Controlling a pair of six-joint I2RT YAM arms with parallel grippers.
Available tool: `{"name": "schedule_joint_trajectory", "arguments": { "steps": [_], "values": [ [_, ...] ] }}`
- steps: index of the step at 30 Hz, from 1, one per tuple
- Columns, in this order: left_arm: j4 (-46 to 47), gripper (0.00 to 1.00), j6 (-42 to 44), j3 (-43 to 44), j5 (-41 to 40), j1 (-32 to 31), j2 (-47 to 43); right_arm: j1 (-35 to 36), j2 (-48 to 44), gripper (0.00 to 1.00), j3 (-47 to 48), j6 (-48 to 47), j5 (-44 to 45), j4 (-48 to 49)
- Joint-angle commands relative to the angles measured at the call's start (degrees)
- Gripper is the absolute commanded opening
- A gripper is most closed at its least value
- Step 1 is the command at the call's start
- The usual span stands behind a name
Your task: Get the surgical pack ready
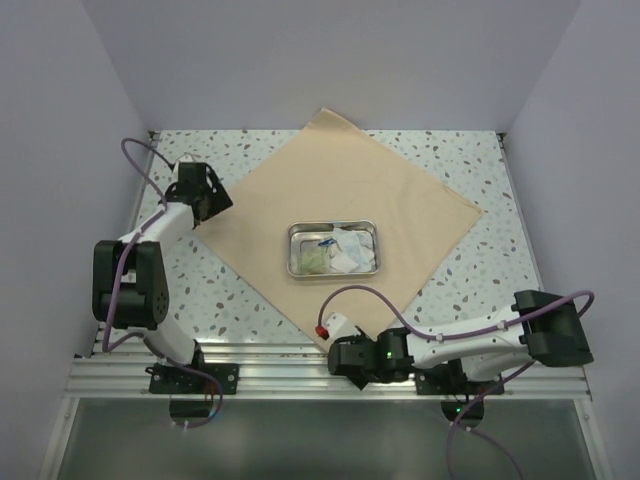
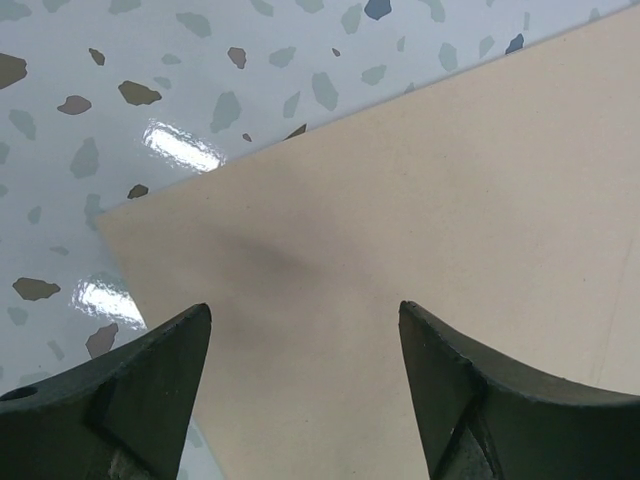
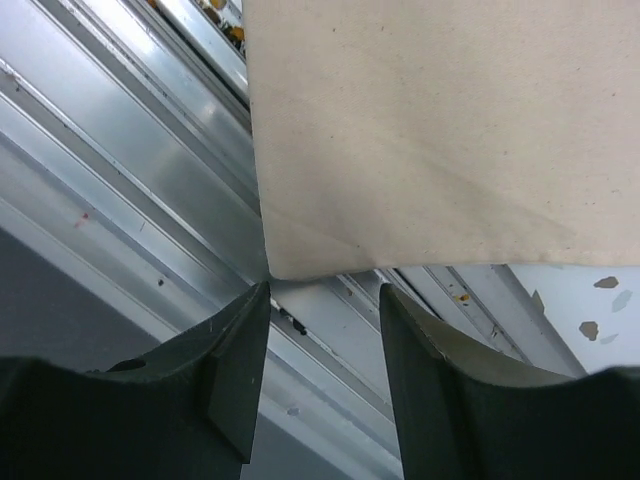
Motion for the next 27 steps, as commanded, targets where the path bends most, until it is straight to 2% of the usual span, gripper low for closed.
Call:
{"name": "schedule_joint_trajectory", "arguments": {
  "steps": [1,9,11,15,16,18,19,25,27],
  "values": [
    [-0.8,0.8,0.5,-0.1,-0.5,-0.1,-3.2,0.2,1.8,0.52,3.6,0.4,5.9,0.3],
    [-1.3,0.8,1.0,-0.7,-1.1,-0.2,-5.9,0.2,6.1,0.53,5.4,-1.4,4.7,2.8],
    [-1.5,0.8,1.4,-0.7,-1.4,-0.2,-6.3,0.1,7.9,0.43,6.2,-1.1,5.2,1.7],
    [-1.4,0.8,1.5,-0.5,-1.3,-0.2,-6.1,0.1,8.7,0.33,5.7,0.0,4.2,2.1],
    [-1.5,0.8,1.6,-0.7,-1.2,-0.2,-6.1,0.2,8.6,0.24,5.4,0.3,3.4,2.7],
    [-1.5,0.8,1.6,-0.8,-1.1,-0.3,-6.1,0.1,8.4,0.13,4.9,0.8,3.5,3.2],
    [-1.3,0.8,1.6,-0.9,-1.0,-0.3,-6.2,0.2,8.3,0.0,5.0,1.0,4.1,2.9],
    [-1.5,0.8,1.7,-1.0,-0.8,-1.0,-6.8,-0.4,7.0,0.0,11.6,-1.7,8.3,-0.3],
    [-1.5,0.8,1.6,-1.2,-0.8,-1.7,-7.5,-2.8,7.3,0.0,14.1,-3.6,8.9,-0.8]
  ]
}}
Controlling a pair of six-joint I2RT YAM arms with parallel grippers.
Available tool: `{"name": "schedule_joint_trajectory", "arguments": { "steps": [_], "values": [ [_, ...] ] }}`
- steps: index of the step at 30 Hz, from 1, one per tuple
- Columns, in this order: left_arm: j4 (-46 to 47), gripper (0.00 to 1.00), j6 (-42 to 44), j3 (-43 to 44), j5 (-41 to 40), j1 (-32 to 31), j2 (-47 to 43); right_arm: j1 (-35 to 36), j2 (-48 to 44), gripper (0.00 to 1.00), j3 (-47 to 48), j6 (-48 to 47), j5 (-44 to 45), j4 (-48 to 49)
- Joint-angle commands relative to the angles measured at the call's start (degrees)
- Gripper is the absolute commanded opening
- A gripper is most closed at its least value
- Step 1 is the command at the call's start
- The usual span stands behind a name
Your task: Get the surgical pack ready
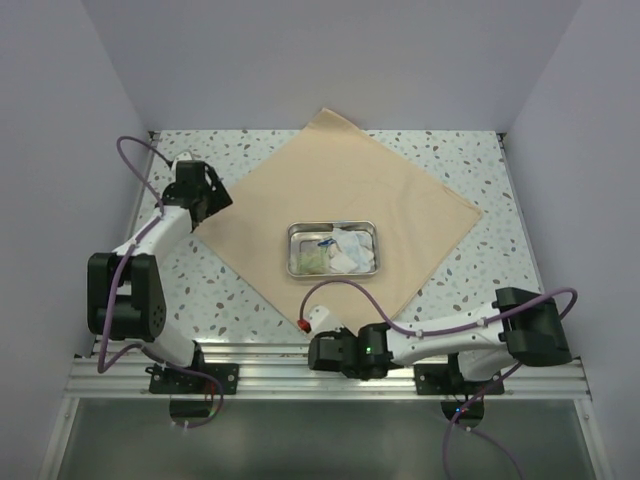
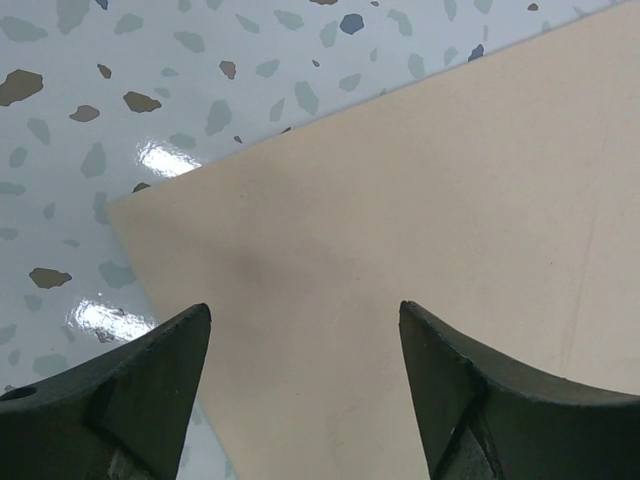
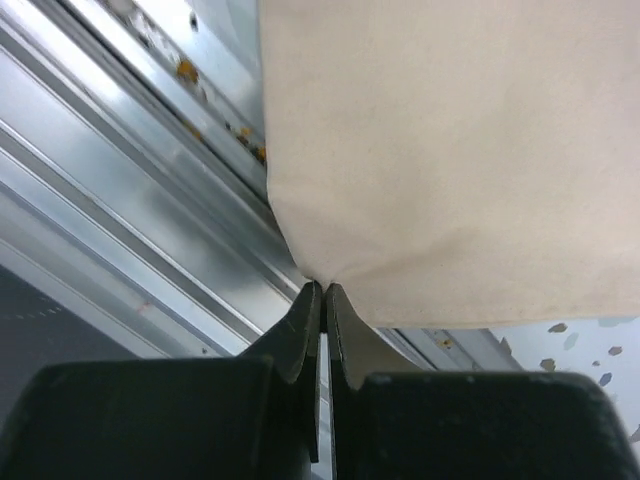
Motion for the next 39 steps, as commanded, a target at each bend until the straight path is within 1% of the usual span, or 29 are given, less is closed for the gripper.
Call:
{"name": "schedule_joint_trajectory", "arguments": {
  "steps": [1,2,4,5,6,7,9,10,12,13,18,19,22,25,31,39],
  "values": [
    [-0.2,0.8,1.1,-0.3,-0.1,-1.3,-3.1,-3.2,-0.4,0.0,8.0,-4.4,3.4,0.4],
    [-0.2,0.8,1.1,-0.3,-0.1,-2.3,-3.2,-6.3,-0.4,0.0,8.9,-5.8,2.5,0.8],
    [-0.3,0.8,1.0,-0.3,0.0,-3.4,-3.4,-10.1,-0.6,0.0,11.5,-9.3,1.2,1.3],
    [-0.3,0.8,0.9,-0.5,0.0,-4.3,-3.5,-14.2,-0.7,0.0,12.2,-10.6,0.3,2.3],
    [-0.2,0.8,0.7,-0.9,0.0,-4.8,-3.6,-16.1,-0.8,0.0,13.0,-11.8,-1.3,2.8],
    [0.2,0.8,0.6,-1.2,0.3,-5.1,-3.6,-19.9,-0.2,0.0,14.9,-14.0,-1.9,2.9],
    [1.5,0.8,0.3,-2.7,1.9,-5.8,-3.1,-23.3,1.8,0.0,18.4,-17.1,-4.7,3.3],
    [1.8,0.8,0.2,-3.1,2.3,-6.5,-3.0,-26.3,2.7,0.0,19.7,-18.0,-5.7,3.3],
    [2.8,0.8,-0.1,-4.4,2.8,-7.2,-2.2,-28.8,5.1,0.0,22.5,-19.5,-8.3,3.4],
    [3.3,0.8,-0.1,-4.8,3.1,-7.8,-2.1,-31.1,7.5,0.0,25.5,-20.4,-9.2,3.4],
    [6.7,0.8,-0.1,-6.9,4.6,-8.3,-0.5,-37.1,14.2,0.0,34.6,-21.1,-13.4,2.3],
    [7.1,0.8,0.0,-7.0,5.5,-8.4,-0.2,-39.0,15.4,0.0,37.8,-21.1,-13.8,2.0],
    [8.7,0.79,0.7,-5.8,8.1,-8.9,2.0,-42.4,19.7,0.0,42.9,-20.9,-17.0,1.5],
    [8.6,0.79,0.8,-3.9,8.9,-10.5,4.3,-45.2,23.8,0.0,47.3,-20.4,-17.9,0.4],
    [9.8,0.78,0.3,-3.1,8.8,-15.3,7.4,-49.4,28.2,0.0,51.3,-18.4,-19.6,1.3],
    [11.8,0.78,0.6,-2.5,10.4,-17.2,10.7,-52.7,32.6,0.0,57.1,-18.4,-19.4,0.4]
  ]
}}
